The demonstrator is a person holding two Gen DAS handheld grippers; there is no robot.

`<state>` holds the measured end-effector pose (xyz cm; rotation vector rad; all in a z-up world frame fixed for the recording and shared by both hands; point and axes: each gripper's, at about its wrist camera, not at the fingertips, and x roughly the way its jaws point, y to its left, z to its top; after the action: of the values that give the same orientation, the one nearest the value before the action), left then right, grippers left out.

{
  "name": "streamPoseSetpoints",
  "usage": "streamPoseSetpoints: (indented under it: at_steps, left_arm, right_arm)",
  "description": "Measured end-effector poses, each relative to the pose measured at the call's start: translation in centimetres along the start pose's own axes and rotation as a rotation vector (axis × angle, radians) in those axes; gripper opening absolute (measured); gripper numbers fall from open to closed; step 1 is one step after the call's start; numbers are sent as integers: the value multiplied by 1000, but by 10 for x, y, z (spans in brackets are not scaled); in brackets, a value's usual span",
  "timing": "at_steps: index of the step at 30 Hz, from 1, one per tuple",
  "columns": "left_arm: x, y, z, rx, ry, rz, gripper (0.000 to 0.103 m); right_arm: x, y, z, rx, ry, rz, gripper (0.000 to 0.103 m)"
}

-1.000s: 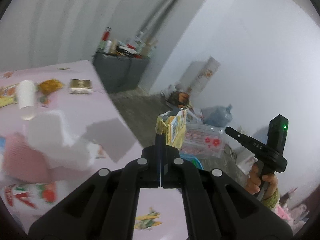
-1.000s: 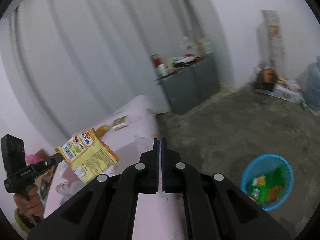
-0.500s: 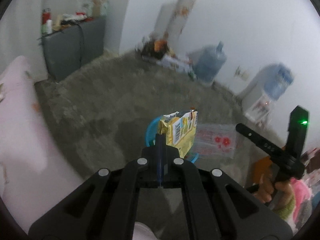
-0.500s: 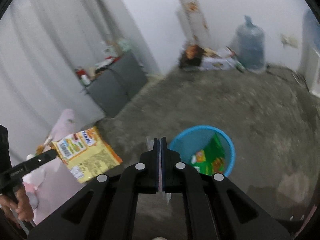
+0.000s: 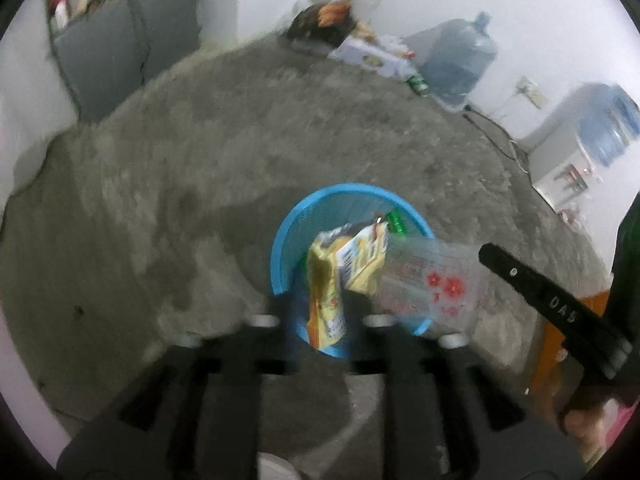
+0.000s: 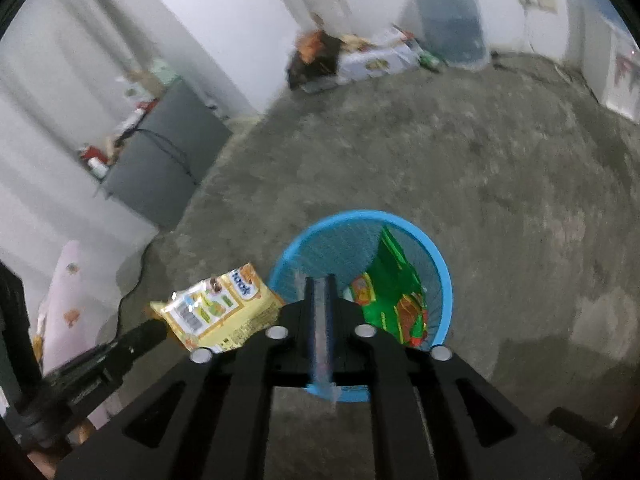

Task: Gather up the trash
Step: 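Open both tools to drop the items, then turn back to the table, then close the right tool around the white AD milk bottle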

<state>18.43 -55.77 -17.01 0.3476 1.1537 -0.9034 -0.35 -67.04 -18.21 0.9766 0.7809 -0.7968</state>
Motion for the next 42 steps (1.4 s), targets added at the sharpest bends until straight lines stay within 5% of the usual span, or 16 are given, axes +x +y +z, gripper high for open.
streamPoseSetpoints:
  at_steps: [1, 9, 20, 27, 32, 37, 42]
  left_arm:
    - [4, 4, 0, -24, 2, 14, 40]
    - [-25, 9, -5, -4, 1, 50, 50]
    - [-197, 49, -53, 14, -108, -13, 72]
    - [-317, 137, -138, -145, -296, 16, 78]
    - [-373, 199, -212, -290, -427, 112, 80]
    - [-406, 253, -287, -451, -501, 191, 80]
    - [-411, 292, -340, -575, -496, 215, 80]
  right_arm:
    - [9, -6, -2, 14, 13, -19, 41]
    - [2, -20, -28, 62, 18, -9, 54]
    - [-90, 55, -47, -163, -22, 151, 74]
    - [-142, 140, -66, -352, -15, 323, 76]
    - [-168, 210, -92, -481, 27, 448, 77]
    - [-183, 288, -137, -623, 105, 580, 77]
    - [-172, 364, -196, -716, 254, 696, 77]
